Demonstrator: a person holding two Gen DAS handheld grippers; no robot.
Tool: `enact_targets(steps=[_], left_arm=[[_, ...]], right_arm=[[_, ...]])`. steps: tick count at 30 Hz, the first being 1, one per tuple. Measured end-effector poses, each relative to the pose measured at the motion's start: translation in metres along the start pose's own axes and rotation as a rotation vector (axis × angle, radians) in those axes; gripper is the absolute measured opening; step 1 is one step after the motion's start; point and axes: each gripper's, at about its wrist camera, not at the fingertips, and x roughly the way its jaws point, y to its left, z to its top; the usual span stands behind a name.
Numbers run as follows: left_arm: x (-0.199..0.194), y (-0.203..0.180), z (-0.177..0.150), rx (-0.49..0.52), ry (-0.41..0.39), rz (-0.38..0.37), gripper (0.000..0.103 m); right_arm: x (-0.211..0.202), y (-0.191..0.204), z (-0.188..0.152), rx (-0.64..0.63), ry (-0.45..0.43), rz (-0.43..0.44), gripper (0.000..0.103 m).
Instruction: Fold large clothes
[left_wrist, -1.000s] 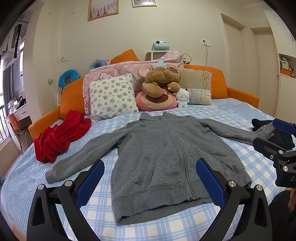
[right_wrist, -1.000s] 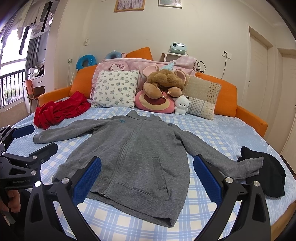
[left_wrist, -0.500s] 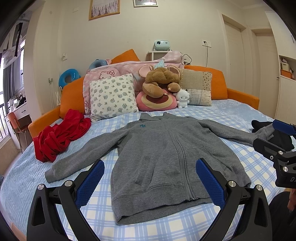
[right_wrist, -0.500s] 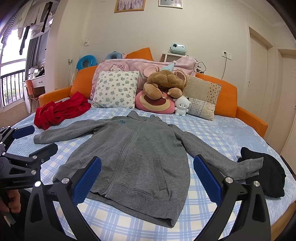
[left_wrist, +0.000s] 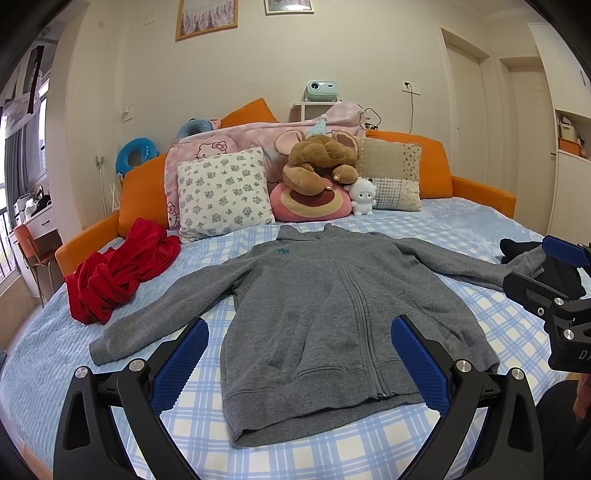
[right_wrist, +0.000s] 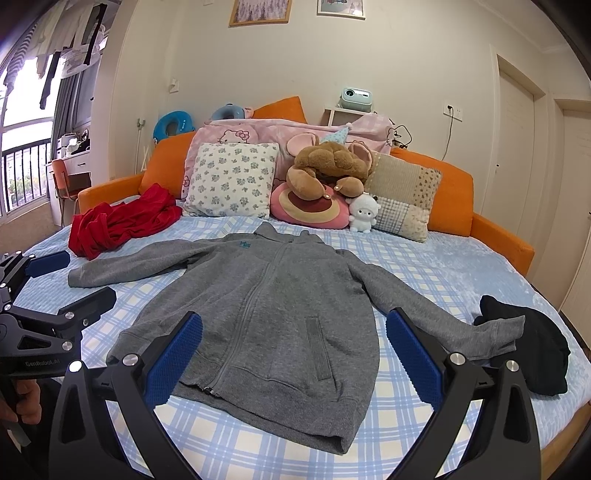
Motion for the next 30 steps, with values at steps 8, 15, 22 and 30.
enact_targets(steps=[8, 15, 22, 30], left_arm=[[0.000, -0.001, 0.000, -0.002, -0.003, 0.002, 0.100], [-0.001, -0.002, 0.001, -0.006, -0.008, 0.003, 0.100], [-0.001, -0.001, 0.001, -0.005, -0.008, 0.001, 0.100], [-0.002, 0.000, 0.001, -0.005, -0.009, 0.000, 0.100]], right_arm=[[-0.003, 0.005, 0.006, -0.001, -0.007, -0.003, 0.098], [-0.005, 0.006, 0.008, 0.001, -0.011, -0.003, 0.098], [-0.010, 0.006, 0.010, 0.010, -0.026, -0.001, 0.098], [-0.019, 0.008, 0.011, 0.026, -0.075, 0.001, 0.098]])
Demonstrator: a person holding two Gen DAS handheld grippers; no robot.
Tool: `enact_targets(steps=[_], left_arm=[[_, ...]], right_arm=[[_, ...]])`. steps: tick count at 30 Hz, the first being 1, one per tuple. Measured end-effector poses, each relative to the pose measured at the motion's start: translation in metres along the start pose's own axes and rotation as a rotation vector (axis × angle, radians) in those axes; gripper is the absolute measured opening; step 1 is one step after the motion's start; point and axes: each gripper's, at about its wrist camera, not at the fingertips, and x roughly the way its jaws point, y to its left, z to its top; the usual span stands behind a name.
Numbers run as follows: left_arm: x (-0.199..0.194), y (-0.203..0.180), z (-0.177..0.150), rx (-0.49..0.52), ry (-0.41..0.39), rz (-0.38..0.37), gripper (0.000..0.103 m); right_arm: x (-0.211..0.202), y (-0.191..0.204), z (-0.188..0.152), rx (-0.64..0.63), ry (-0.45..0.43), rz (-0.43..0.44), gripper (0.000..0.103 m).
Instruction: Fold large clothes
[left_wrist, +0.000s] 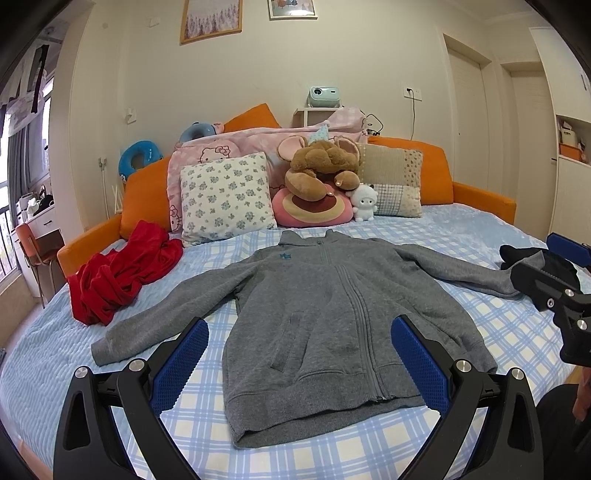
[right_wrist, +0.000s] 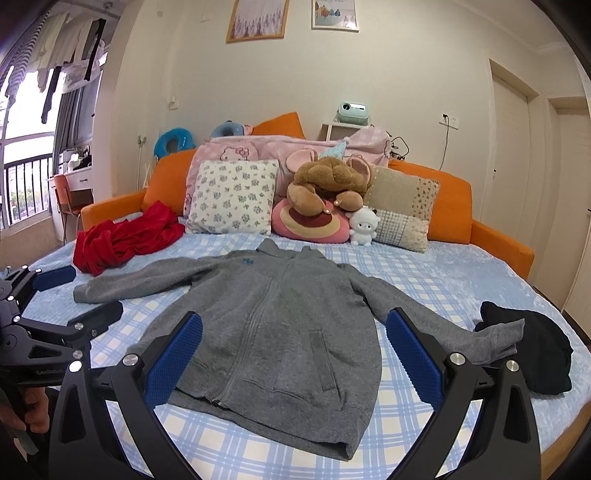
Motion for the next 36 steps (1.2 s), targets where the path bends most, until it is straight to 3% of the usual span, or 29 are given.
enact_targets(steps=[19, 26, 36], left_arm=[[-0.003, -0.001, 0.004, -0.003, -0.002, -0.006, 0.100], [-0.007, -0.003, 0.019, -0.019, 0.000, -0.056, 0.100], [0.033, -0.034, 0.047, 0.042, 0.000, -0.103, 0.100]], right_arm=[[-0.009, -0.006, -0.005, 0.016, -0.028, -0.007, 0.098], [-0.008, -0.011, -0.006, 0.025, -0.029, -0.014, 0.098], [0.017, -0.052, -0.008, 0.056, 0.021, -0.052, 0.098]])
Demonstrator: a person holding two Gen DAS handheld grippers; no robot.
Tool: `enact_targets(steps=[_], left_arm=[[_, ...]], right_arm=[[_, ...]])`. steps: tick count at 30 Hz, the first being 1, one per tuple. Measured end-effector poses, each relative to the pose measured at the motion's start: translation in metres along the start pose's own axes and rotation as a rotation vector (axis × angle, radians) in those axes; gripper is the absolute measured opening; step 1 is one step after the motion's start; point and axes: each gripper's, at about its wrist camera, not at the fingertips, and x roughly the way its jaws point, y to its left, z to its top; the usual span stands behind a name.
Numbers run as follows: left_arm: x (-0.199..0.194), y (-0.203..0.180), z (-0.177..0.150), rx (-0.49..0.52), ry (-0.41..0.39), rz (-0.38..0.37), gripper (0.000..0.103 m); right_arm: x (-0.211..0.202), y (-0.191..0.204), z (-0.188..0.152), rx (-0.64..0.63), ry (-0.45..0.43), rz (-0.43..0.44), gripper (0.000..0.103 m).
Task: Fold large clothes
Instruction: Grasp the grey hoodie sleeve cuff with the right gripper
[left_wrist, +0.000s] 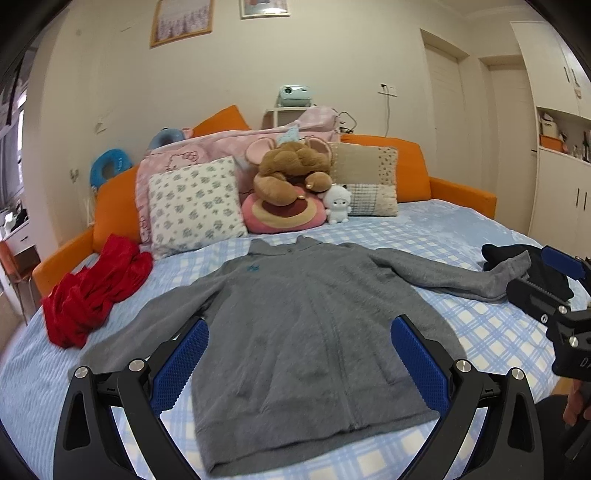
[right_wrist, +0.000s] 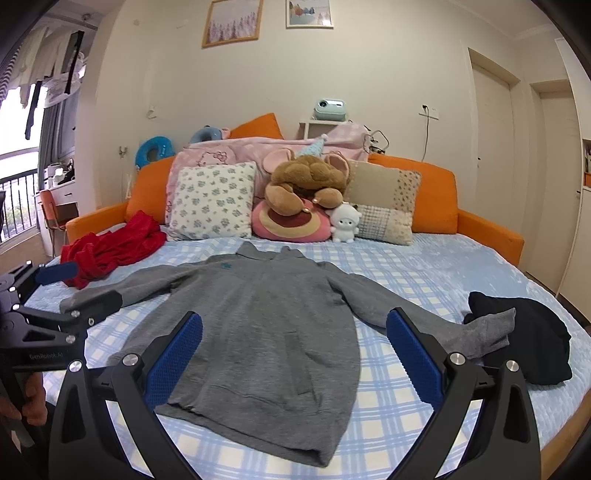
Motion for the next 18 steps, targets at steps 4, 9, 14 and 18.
enact_targets(steps=[4, 9, 14, 18], left_arm=[[0.036, -0.016, 0.018, -0.004, 0.017, -0.054, 0.100], [0.108, -0.043, 0.040, 0.020, 0.097, -0.091, 0.100], [0.187, -0.075, 0.057, 0.017, 0.179, -0.158, 0.100], [0.258, -0.100, 0.065, 0.055, 0.276, -0.200, 0.100]], right_arm=[[0.019, -0.025, 0.005, -0.001, 0.032, -0.035, 0.098], [0.053, -0.088, 0.006, 0.048, 0.111, -0.109, 0.098], [0.089, -0.177, 0.001, 0.164, 0.201, -0.151, 0.098], [0.108, -0.243, -0.005, 0.240, 0.254, -0.216, 0.095]])
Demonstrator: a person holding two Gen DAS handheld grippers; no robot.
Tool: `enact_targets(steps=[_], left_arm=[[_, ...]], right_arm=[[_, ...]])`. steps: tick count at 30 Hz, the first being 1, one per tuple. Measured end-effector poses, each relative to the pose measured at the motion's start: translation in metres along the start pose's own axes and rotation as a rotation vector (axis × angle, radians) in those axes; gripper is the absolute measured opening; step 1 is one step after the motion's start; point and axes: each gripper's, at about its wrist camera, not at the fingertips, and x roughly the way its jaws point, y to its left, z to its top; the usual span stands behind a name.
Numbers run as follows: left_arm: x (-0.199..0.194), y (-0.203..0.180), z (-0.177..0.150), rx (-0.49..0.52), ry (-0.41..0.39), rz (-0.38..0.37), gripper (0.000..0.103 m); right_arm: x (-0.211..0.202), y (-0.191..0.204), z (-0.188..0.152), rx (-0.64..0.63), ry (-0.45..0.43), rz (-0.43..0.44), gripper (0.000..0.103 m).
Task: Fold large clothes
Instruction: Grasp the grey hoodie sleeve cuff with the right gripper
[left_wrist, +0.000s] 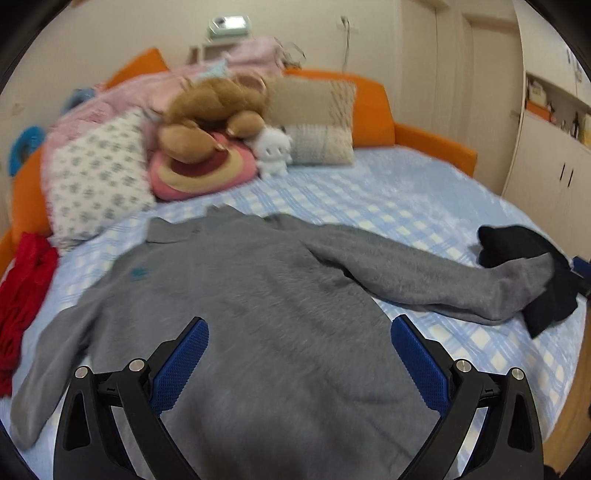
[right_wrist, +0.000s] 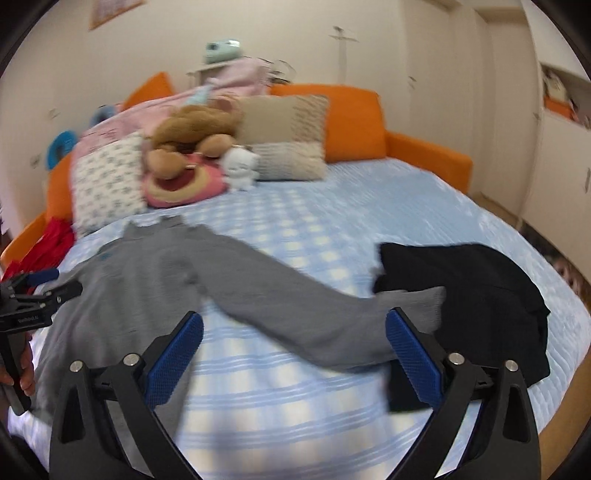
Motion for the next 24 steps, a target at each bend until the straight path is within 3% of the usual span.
enact_targets(steps=[5, 7, 12, 14, 17, 18, 19, 21, 24], left_arm=[[0.080, 0.000, 0.041, -0.023, 0.108, -0.065, 0.100], [0.106, 0.003, 0.056, -0.054, 0.138, -0.102, 0.100], [0.170, 0.027, 0.093, -0.253, 0.249, -0.286, 0.100], [0.196, 0.035, 0.106, -0.290, 0.298, -0.286, 0.100], [0.222, 0.036, 0.120, -0.267, 0.354, -0.268, 0.100], [0.233, 0.038, 0.126, -0.263, 0.379, -0.273, 0.100], [0.242, 0.040, 0.131, -0.275, 0.404, -0.291, 0.100], [0.258, 0.048, 0.138, -0.353, 0.445, -0.375, 0.100], [0.279, 0.049, 0.147, -0.378, 0.503, -0.451, 0.100]], right_arm=[[0.035, -0.058, 0.005, 0.075, 0.076, -0.018, 0.086], [0.051, -0.068, 0.003, 0.088, 0.117, -0.004, 0.072], [0.073, -0.070, -0.001, 0.069, 0.150, 0.001, 0.070], [0.080, -0.070, -0.002, 0.066, 0.154, 0.007, 0.069], [0.088, -0.070, -0.003, 0.056, 0.152, 0.039, 0.069], [0.090, -0.070, -0.004, 0.053, 0.156, 0.046, 0.060], [0.092, -0.070, -0.005, 0.053, 0.160, 0.050, 0.040], [0.095, -0.072, -0.005, 0.075, 0.157, 0.074, 0.020], [0.099, -0.073, -0.004, 0.079, 0.166, 0.103, 0.012]])
